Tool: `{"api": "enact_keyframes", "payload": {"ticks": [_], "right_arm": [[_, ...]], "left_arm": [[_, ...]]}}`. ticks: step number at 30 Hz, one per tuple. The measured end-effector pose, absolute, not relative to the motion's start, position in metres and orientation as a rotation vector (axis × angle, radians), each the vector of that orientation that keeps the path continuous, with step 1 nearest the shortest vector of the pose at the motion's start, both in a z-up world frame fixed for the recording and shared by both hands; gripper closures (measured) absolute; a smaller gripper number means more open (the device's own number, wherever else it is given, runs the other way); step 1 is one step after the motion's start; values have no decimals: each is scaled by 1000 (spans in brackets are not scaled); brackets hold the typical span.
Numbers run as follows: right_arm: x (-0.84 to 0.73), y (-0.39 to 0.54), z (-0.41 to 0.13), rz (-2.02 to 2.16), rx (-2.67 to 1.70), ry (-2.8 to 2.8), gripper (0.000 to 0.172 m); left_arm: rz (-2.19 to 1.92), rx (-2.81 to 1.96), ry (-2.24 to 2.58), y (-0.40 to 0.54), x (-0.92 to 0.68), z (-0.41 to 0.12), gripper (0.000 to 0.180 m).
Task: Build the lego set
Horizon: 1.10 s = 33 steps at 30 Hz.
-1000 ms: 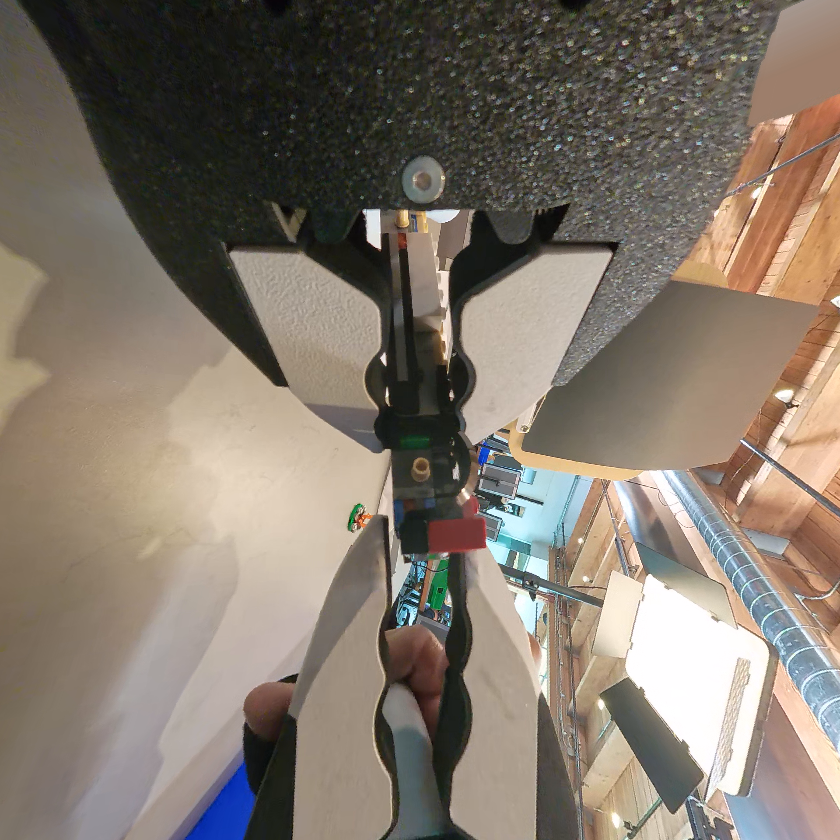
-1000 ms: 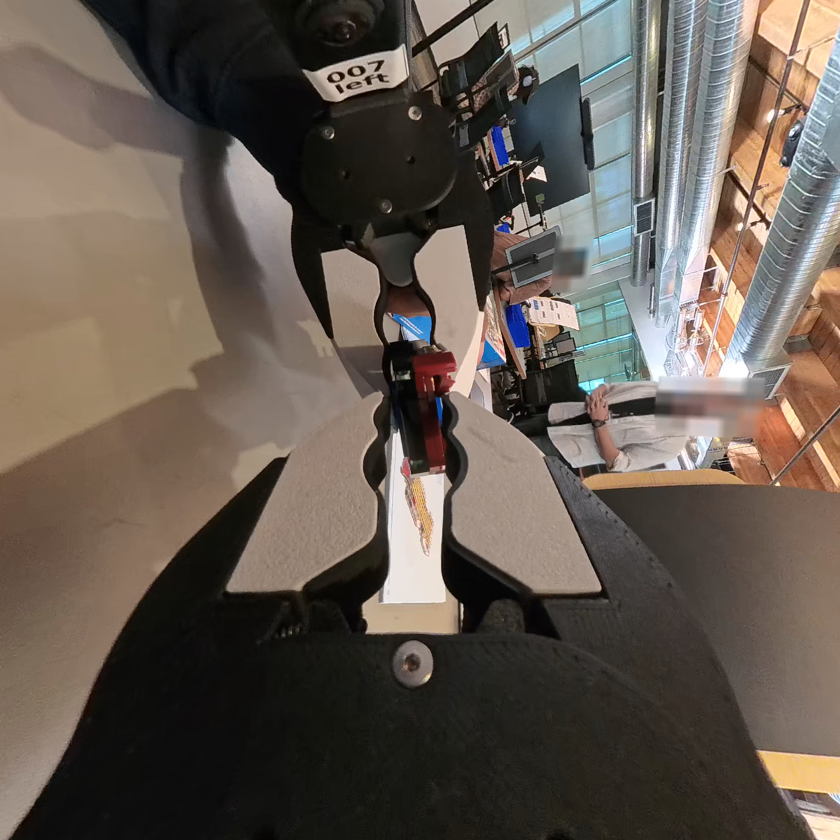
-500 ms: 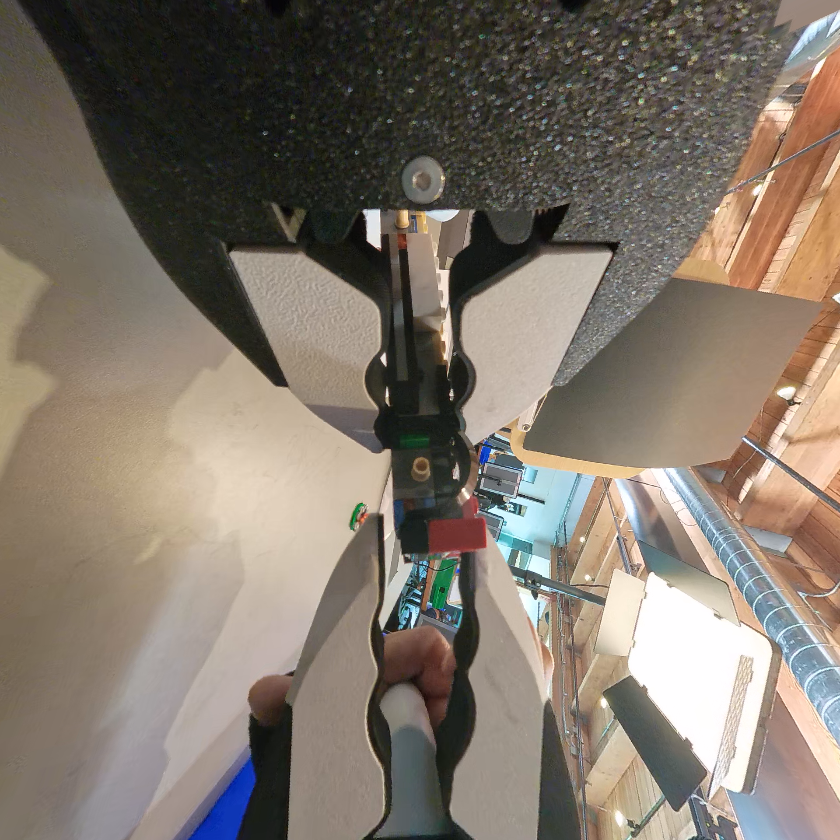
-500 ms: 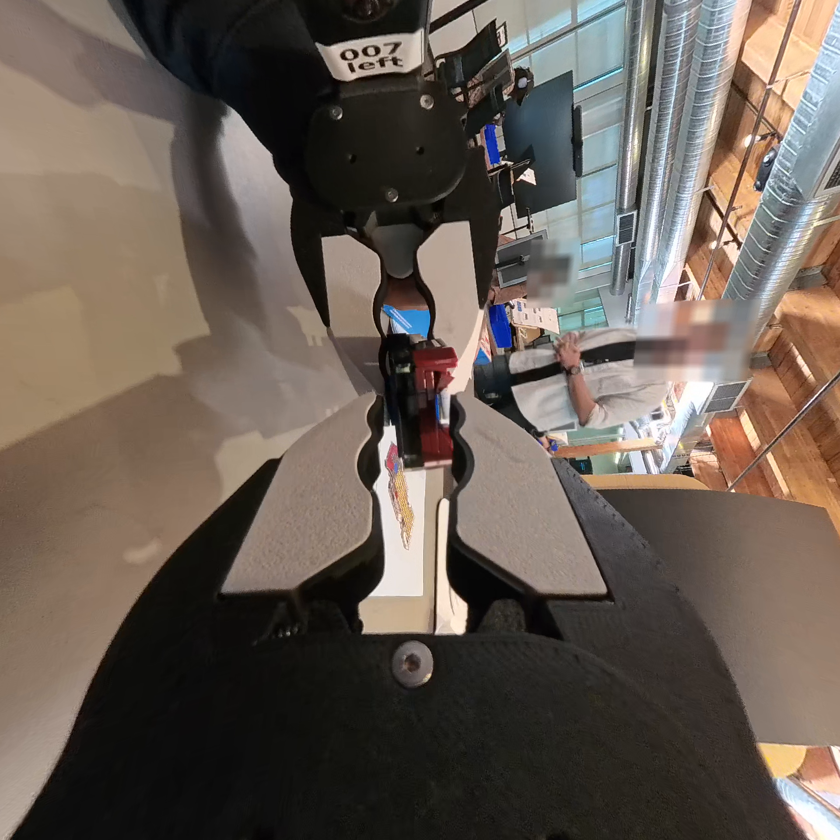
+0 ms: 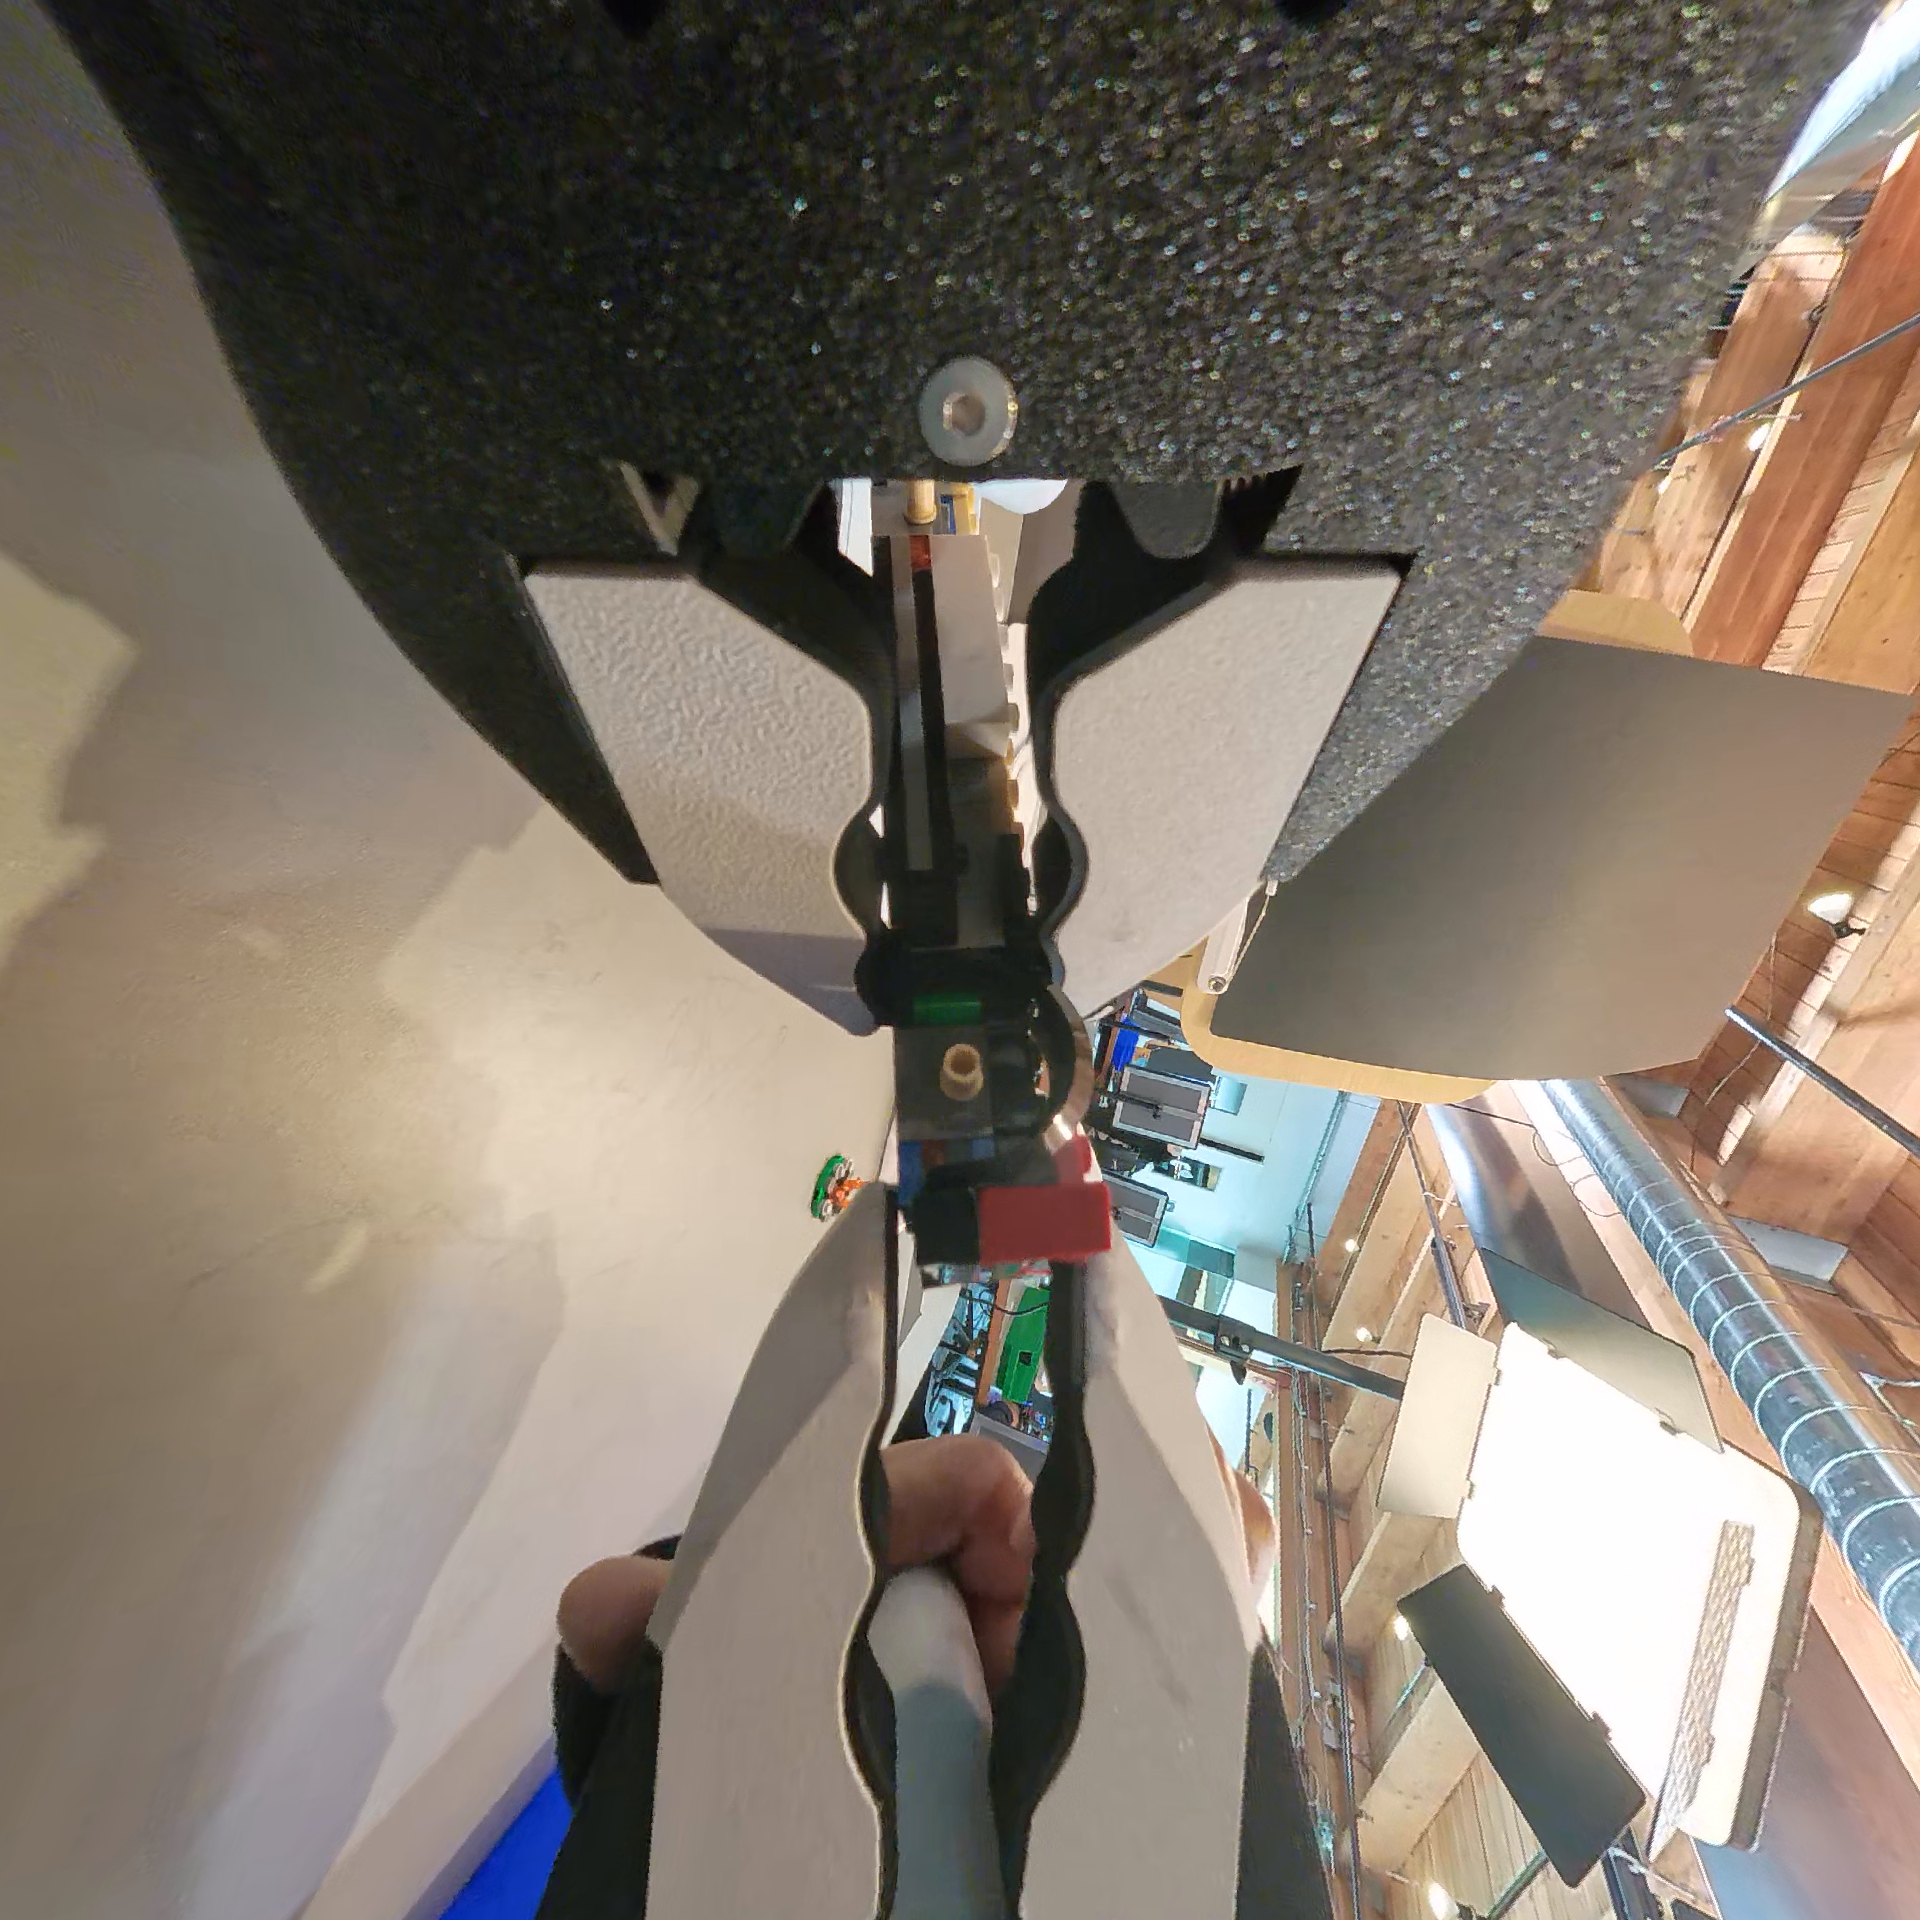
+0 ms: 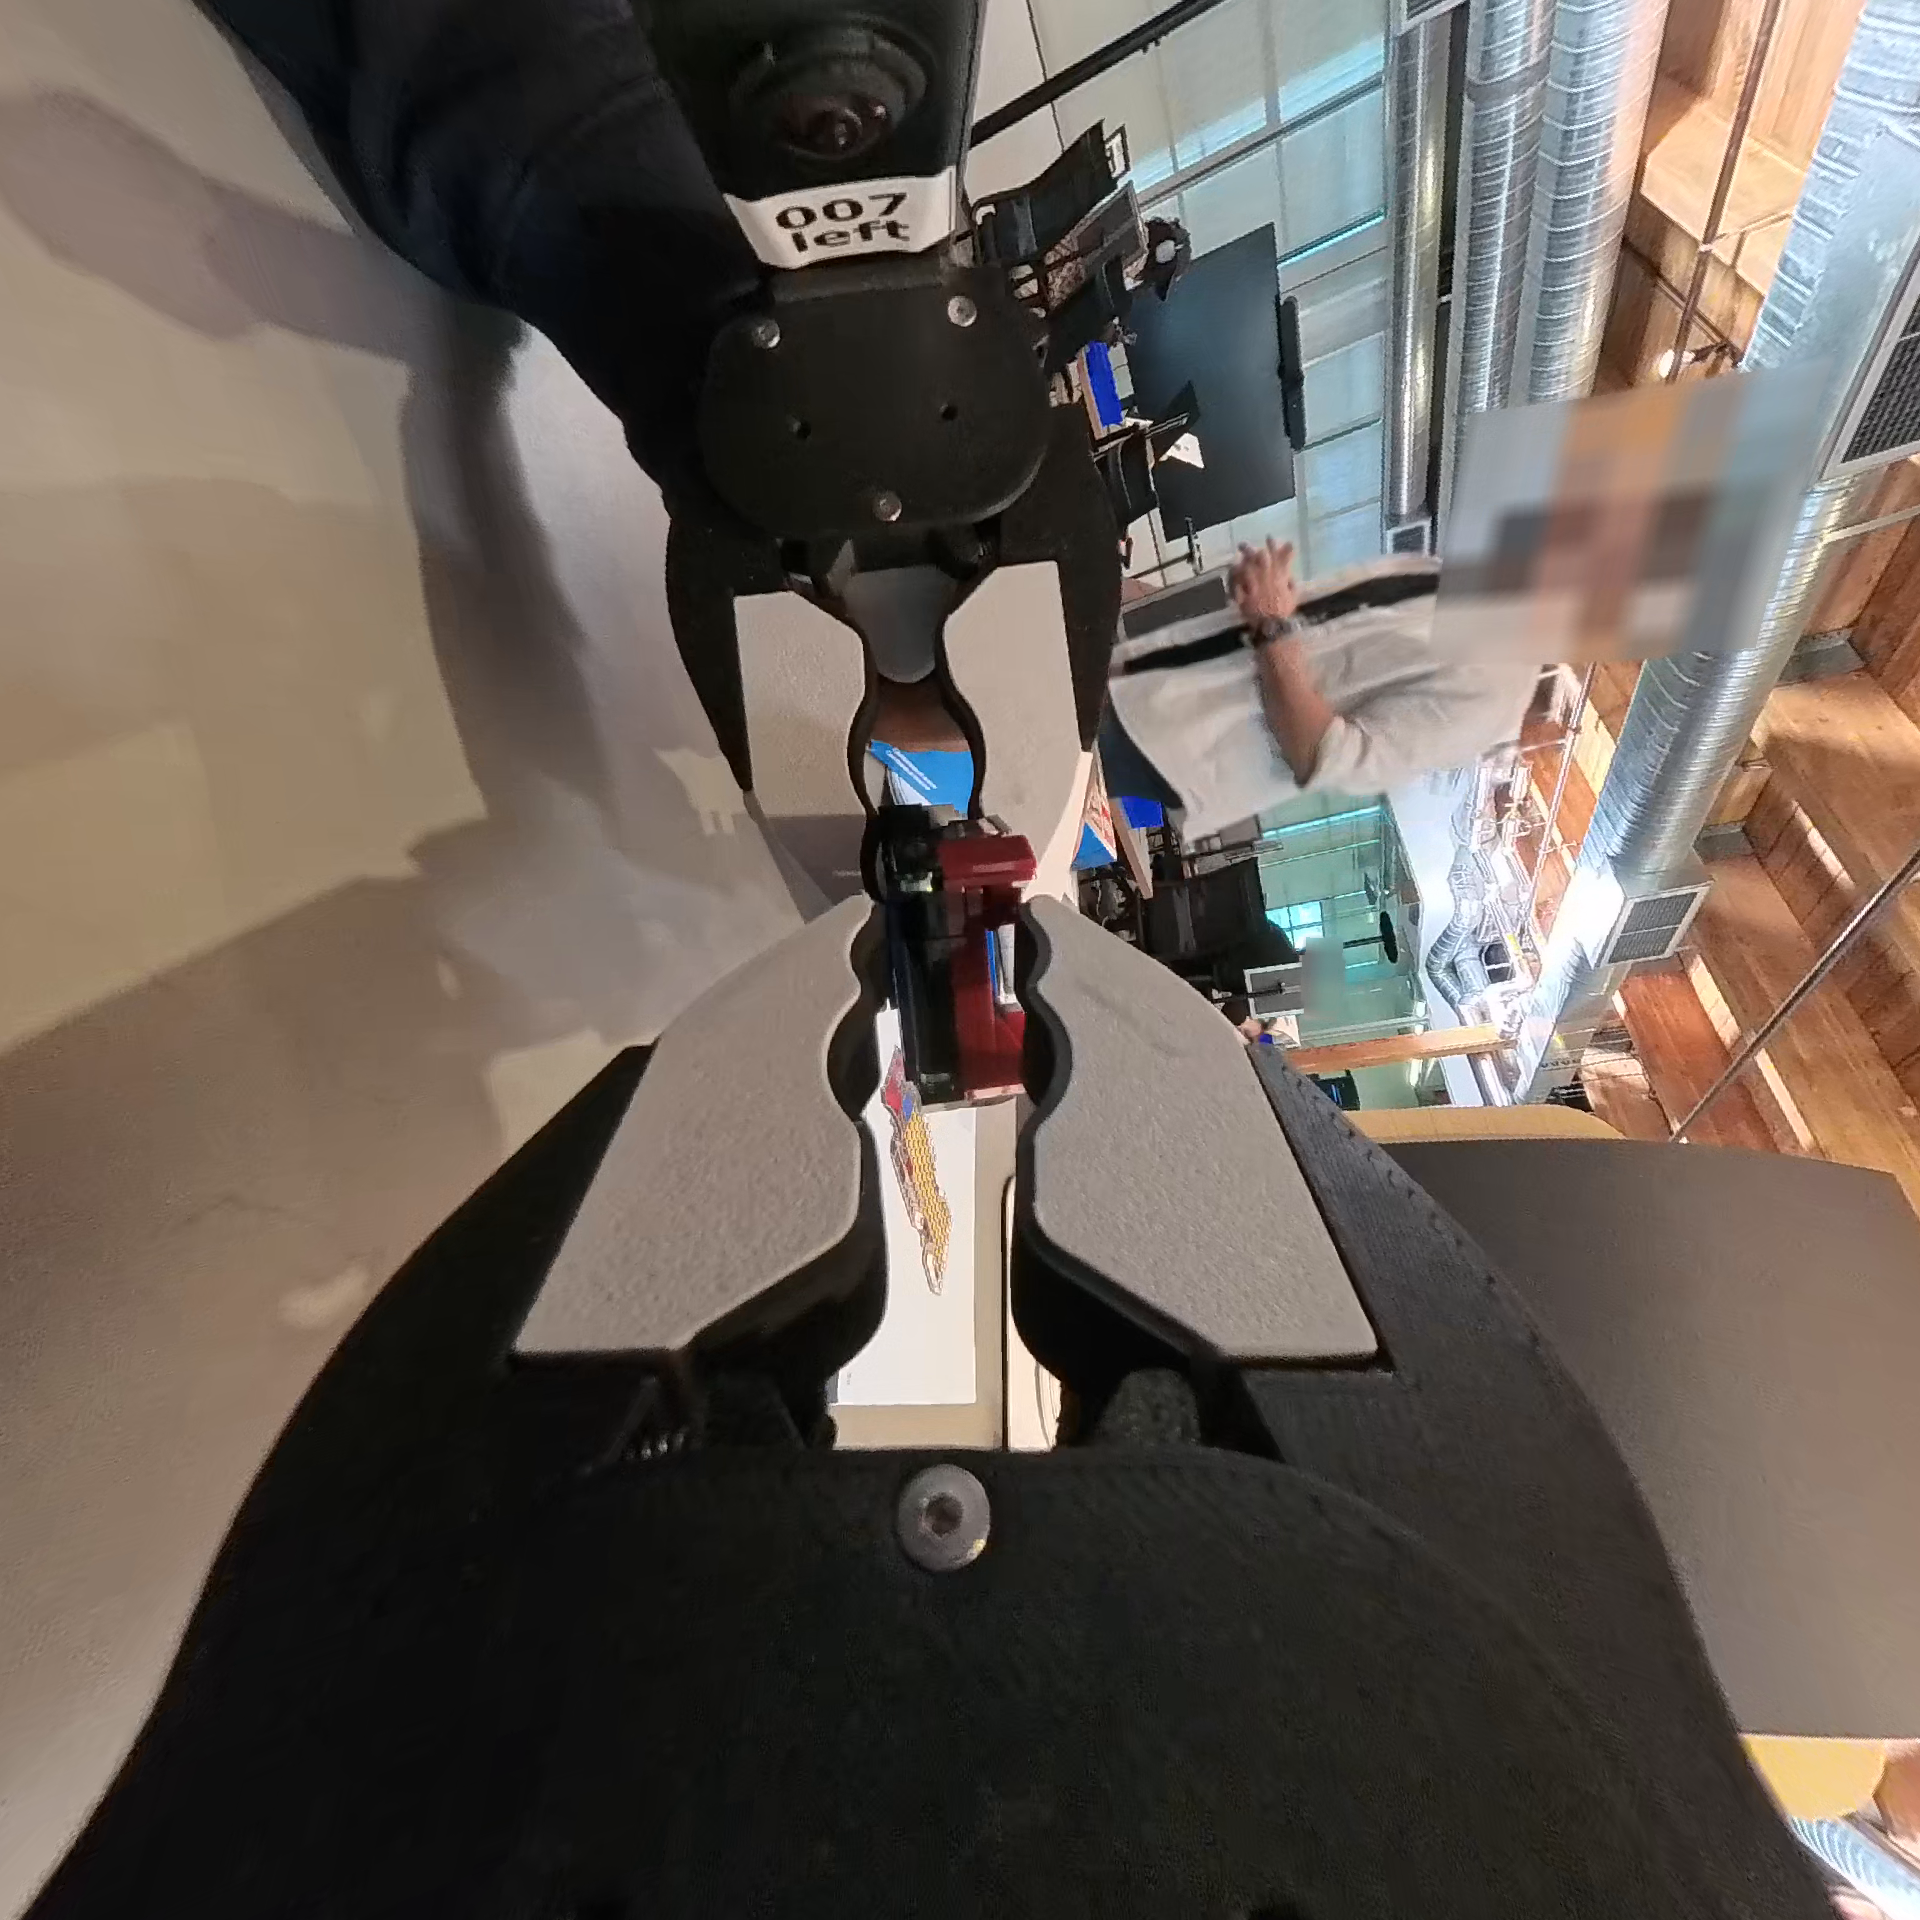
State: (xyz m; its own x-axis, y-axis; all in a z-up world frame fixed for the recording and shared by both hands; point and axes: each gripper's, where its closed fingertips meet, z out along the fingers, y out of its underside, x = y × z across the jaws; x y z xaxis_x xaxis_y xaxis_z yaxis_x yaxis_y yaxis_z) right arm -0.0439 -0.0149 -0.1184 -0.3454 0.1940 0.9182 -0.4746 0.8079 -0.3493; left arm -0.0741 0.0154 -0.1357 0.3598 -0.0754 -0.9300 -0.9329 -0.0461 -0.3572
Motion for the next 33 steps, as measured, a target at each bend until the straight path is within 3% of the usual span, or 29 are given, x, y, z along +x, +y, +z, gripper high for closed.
{"api": "enact_keyframes", "payload": {"ticks": [33], "right_arm": [[-34, -15, -120, 823, 214, -1860, 150]], "left_arm": [[878, -1444, 1001, 18, -65, -140, 156]]}}
